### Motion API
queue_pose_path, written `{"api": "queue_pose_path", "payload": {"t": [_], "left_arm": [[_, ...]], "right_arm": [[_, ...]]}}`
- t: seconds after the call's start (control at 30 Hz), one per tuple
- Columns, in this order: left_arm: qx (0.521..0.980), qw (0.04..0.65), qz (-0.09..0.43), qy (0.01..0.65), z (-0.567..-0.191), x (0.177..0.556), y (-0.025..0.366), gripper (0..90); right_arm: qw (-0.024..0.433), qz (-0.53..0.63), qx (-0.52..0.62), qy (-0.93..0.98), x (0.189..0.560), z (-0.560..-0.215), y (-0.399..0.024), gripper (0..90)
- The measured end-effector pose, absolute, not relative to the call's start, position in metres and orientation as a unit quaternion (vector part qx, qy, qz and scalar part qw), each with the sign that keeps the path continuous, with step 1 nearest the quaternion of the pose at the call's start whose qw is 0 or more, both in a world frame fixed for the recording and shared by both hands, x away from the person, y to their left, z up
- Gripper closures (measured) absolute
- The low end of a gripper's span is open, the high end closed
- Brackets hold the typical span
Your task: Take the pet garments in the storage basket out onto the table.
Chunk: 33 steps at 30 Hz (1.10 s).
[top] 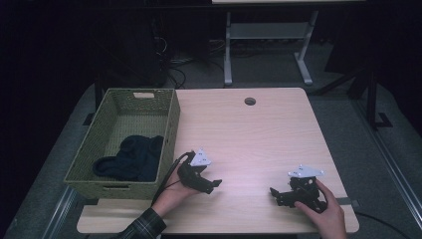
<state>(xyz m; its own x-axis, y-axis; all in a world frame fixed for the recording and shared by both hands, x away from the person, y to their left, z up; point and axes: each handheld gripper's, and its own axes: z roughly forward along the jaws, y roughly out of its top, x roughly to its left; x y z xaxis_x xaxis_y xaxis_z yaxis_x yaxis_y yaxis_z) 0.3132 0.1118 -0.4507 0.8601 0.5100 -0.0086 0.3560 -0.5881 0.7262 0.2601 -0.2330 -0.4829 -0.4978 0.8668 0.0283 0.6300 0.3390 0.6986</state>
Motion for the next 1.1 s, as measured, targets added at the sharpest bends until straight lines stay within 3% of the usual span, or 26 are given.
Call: {"api": "queue_pose_path", "payload": {"t": [1.1], "left_arm": [[0.881,0.396,0.086,0.243,-0.428,0.314,0.115,14.1]], "right_arm": [[0.178,0.333,0.468,0.799,0.26,-0.483,-0.233,0.5]]}}
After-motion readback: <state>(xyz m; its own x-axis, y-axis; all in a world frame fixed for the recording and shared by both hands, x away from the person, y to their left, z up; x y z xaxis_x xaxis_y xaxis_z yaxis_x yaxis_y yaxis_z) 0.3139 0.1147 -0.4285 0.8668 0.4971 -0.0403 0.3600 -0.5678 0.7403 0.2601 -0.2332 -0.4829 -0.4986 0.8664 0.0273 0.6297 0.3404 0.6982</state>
